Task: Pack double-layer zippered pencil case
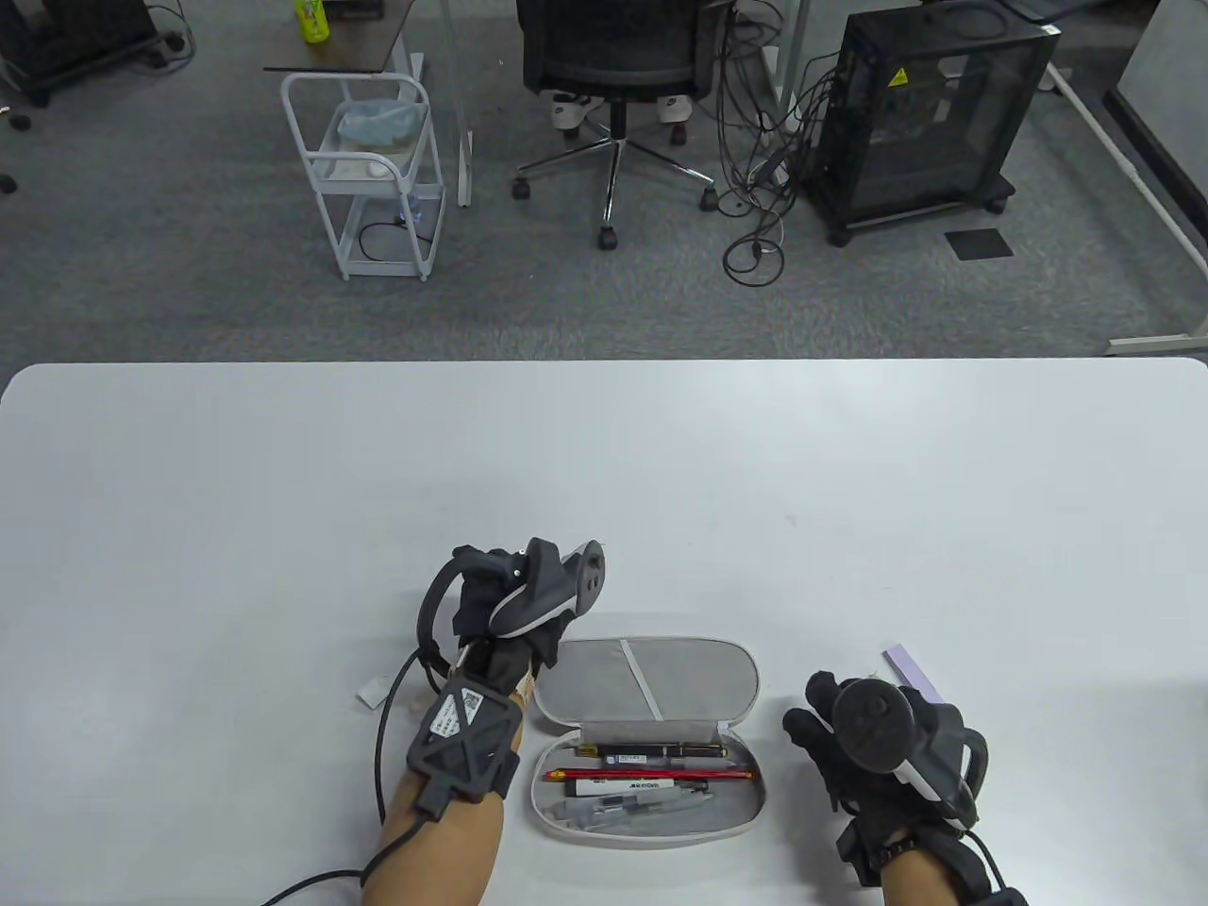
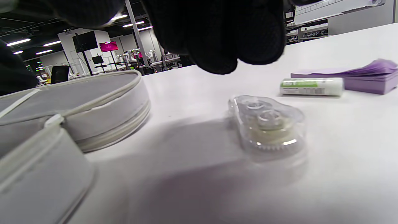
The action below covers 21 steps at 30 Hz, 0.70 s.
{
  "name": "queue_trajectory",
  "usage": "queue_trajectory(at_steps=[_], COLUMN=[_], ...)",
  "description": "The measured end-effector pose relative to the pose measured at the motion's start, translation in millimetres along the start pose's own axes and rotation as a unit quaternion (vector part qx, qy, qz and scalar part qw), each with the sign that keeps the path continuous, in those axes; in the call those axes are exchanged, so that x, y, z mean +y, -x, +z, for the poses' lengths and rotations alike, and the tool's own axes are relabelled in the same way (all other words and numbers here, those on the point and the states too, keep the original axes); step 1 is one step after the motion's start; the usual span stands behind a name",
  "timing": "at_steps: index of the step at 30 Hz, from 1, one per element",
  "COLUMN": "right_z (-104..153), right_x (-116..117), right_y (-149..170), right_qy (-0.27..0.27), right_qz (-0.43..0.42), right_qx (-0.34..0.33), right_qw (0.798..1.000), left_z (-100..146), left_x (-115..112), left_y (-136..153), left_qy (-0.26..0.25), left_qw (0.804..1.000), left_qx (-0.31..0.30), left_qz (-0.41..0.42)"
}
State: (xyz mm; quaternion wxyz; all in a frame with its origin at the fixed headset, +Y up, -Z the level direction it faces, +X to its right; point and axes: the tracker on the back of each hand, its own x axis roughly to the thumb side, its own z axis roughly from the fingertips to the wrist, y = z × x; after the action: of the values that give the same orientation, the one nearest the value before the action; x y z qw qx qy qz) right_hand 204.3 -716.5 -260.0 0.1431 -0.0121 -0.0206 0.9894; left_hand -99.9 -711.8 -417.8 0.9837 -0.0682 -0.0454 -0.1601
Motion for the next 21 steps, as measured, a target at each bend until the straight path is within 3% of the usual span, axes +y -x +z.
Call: queue_trajectory(at_steps=[9, 13, 17, 21], right_z=[1, 1, 0, 0], right_x=[3, 5, 6, 4], right_y=[-7, -7, -6, -4], right_qy=[-0.017, -0.021, -0.027, -0.021], right_qz=[0.005, 0.006, 0.005, -0.001], right_qx=[-0.019, -0.016, -0.012, -0.009], right_qw=[1.0, 1.0, 1.0, 1.0], left_z=[-31, -32, -33, -25], left_x=[-24, -25, -26, -22], left_y=[-13, -11, -6, 2], left_qy=[0.094, 0.061, 0.078, 0.015], left_qw=[0.995, 0.998, 0.996, 0.999], left_qx=[0.012, 0.013, 0.004, 0.005], left_qz=[-0.029, 0.019, 0.046, 0.049])
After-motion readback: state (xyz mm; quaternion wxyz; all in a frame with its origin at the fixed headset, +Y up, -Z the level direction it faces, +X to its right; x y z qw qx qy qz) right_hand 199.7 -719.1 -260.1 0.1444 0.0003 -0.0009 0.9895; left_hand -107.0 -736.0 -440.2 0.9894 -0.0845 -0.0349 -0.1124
